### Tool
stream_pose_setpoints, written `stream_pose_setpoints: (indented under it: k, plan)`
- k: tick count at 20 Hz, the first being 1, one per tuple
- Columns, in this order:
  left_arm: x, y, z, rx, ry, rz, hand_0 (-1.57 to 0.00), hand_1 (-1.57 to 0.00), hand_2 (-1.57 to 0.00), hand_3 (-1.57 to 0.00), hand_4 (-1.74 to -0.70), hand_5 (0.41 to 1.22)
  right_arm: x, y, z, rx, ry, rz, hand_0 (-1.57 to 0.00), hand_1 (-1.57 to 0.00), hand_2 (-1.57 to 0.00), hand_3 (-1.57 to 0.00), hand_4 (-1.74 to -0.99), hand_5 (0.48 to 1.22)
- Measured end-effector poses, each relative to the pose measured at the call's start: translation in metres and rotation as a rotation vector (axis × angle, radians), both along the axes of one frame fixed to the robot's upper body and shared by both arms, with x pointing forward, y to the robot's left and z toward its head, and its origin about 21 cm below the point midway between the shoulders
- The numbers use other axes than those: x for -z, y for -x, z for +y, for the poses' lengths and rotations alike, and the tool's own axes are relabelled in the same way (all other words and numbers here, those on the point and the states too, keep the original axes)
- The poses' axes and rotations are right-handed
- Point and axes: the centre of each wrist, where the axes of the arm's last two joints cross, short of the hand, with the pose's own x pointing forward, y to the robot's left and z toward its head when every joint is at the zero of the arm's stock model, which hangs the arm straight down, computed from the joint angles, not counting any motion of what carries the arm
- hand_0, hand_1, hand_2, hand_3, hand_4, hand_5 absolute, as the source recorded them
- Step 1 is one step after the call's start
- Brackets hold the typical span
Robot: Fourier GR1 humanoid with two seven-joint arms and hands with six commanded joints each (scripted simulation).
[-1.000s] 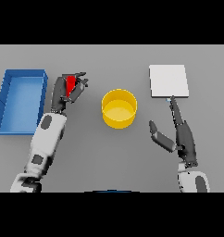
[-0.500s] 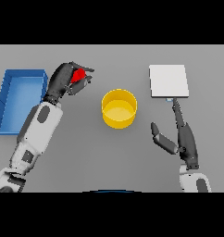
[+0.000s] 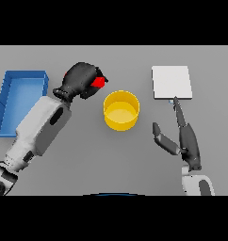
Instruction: Pick up the red beaker and tilt it to pour out 1 green nut into yellow bowl. Pick up the yellow bowl and place it on the metallic measuring scale.
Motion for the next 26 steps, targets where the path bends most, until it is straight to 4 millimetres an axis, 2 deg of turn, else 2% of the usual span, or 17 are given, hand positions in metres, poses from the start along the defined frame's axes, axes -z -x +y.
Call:
stream_pose_setpoints:
  k: [2, 4, 5, 6, 10, 12, 16, 18, 21, 24, 26]
  plan:
    - [-0.004, -0.003, -0.008, 0.037, -0.147, -0.004, -1.57, -1.57, -1.57, -1.57, -1.74, 1.199, 0.001, 0.002, -0.002, -0.01, -0.001, -0.004, 0.0, 0.0, 0.0, 0.0, -1.068, 0.689]
    - [-0.017, -0.008, -0.022, 0.085, -0.301, -0.028, -1.57, -1.57, -1.57, -1.57, -1.65, 1.207, 0.003, -0.001, 0.0, -0.006, 0.0, 0.019, 0.0, 0.0, 0.0, 0.0, -1.066, 0.684]
    - [-0.018, -0.01, -0.029, 0.104, -0.375, -0.024, -1.57, -1.57, -1.57, -1.57, -1.61, 1.21, 0.005, 0.002, 0.001, -0.02, -0.005, 0.001, 0.0, 0.0, 0.0, 0.0, -1.063, 0.681]
    - [-0.016, -0.008, -0.038, 0.131, -0.438, -0.013, -1.57, -1.57, -1.57, -1.57, -1.58, 1.212, 0.004, -0.003, 0.001, -0.016, -0.019, 0.017, 0.0, 0.0, 0.0, 0.0, -1.063, 0.681]
    - [-0.024, -0.015, -0.048, 0.177, -0.65, -0.045, -1.57, -1.57, -1.57, -1.57, -1.67, 1.217, 0.006, 0.0, 0.002, -0.016, -0.037, 0.009, 0.0, 0.0, 0.0, 0.0, -1.065, 0.676]
    - [-0.023, -0.017, -0.062, 0.187, -0.762, -0.075, -1.57, -1.57, -1.57, -1.57, -1.7, 1.219, 0.005, 0.001, 0.004, -0.036, -0.031, 0.012, 0.0, 0.0, 0.0, 0.0, -1.066, 0.689]
    - [-0.028, -0.021, -0.069, 0.218, -0.95, -0.135, -1.57, -1.57, -1.57, -1.57, -1.72, 1.22, 0.007, 0.0, 0.001, -0.037, -0.03, 0.026, 0.0, 0.0, 0.0, 0.0, -1.063, 0.697]
    - [-0.03, -0.023, -0.073, 0.22, -1.006, -0.173, -1.57, -1.57, -1.57, -1.57, -1.73, 1.22, 0.008, 0.0, -0.003, -0.03, -0.028, 0.024, 0.0, 0.0, 0.0, 0.0, -1.058, 0.696]
    - [-0.02, -0.019, -0.077, 0.245, -1.059, -0.205, -1.57, -1.57, -1.57, -1.57, -1.73, 1.221, 0.008, -0.001, 0.0, -0.037, -0.052, 0.028, 0.0, 0.0, 0.0, 0.0, -1.063, 0.699]
    - [-0.018, -0.012, -0.09, 0.265, -1.093, -0.28, -1.57, -1.57, -1.57, -1.57, -1.74, 1.221, 0.01, 0.001, 0.001, -0.035, -0.05, 0.015, 0.0, 0.0, 0.0, 0.0, -1.055, 0.691]
    - [-0.013, -0.011, -0.092, 0.291, -1.133, -0.322, -1.57, -1.57, -1.57, -1.57, -1.74, 1.221, 0.011, 0.001, 0.005, -0.021, -0.043, 0.02, 0.0, 0.0, 0.0, 0.0, -1.076, 0.678]
